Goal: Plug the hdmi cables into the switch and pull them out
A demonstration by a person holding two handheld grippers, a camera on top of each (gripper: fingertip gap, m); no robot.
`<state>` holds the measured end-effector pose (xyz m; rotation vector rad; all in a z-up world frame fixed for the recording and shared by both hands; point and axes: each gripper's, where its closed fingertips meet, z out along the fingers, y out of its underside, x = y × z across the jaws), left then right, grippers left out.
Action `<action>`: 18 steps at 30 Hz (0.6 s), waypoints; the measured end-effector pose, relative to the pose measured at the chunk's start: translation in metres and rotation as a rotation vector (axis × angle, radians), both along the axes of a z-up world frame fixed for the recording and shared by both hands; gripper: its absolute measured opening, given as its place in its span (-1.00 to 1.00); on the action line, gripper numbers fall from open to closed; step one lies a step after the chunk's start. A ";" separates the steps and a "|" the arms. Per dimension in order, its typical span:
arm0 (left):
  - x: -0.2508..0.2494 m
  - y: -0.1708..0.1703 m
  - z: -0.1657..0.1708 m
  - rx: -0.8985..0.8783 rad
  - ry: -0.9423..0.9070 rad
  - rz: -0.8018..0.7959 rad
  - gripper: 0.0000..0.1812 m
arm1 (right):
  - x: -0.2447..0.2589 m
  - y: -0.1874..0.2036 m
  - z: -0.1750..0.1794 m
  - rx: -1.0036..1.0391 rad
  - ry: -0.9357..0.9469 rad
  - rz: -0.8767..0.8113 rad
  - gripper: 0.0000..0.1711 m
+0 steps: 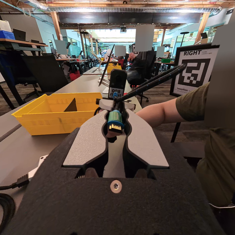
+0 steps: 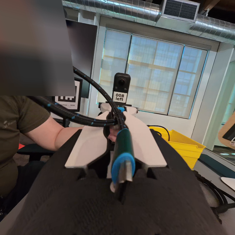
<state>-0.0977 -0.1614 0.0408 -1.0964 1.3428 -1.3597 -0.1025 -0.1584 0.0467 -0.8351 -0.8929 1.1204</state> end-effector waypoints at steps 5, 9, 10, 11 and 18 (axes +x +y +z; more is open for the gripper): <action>0.001 -0.001 -0.002 -0.029 0.007 -0.018 -0.76 | 0.001 0.002 0.000 0.011 -0.012 -0.029 -0.86; -0.001 0.009 -0.009 -0.119 0.086 0.008 -0.39 | 0.009 0.003 0.005 0.120 -0.027 -0.139 -0.88; -0.004 0.013 -0.006 -0.173 0.075 -0.003 -0.42 | 0.010 0.004 0.004 0.173 -0.055 -0.195 -0.89; -0.007 0.016 -0.002 -0.237 0.052 -0.022 -0.44 | 0.011 0.004 0.004 0.222 -0.079 -0.240 -0.89; -0.019 0.021 -0.002 -0.506 0.060 -0.179 -0.67 | 0.011 0.008 0.000 0.348 -0.158 -0.390 -0.89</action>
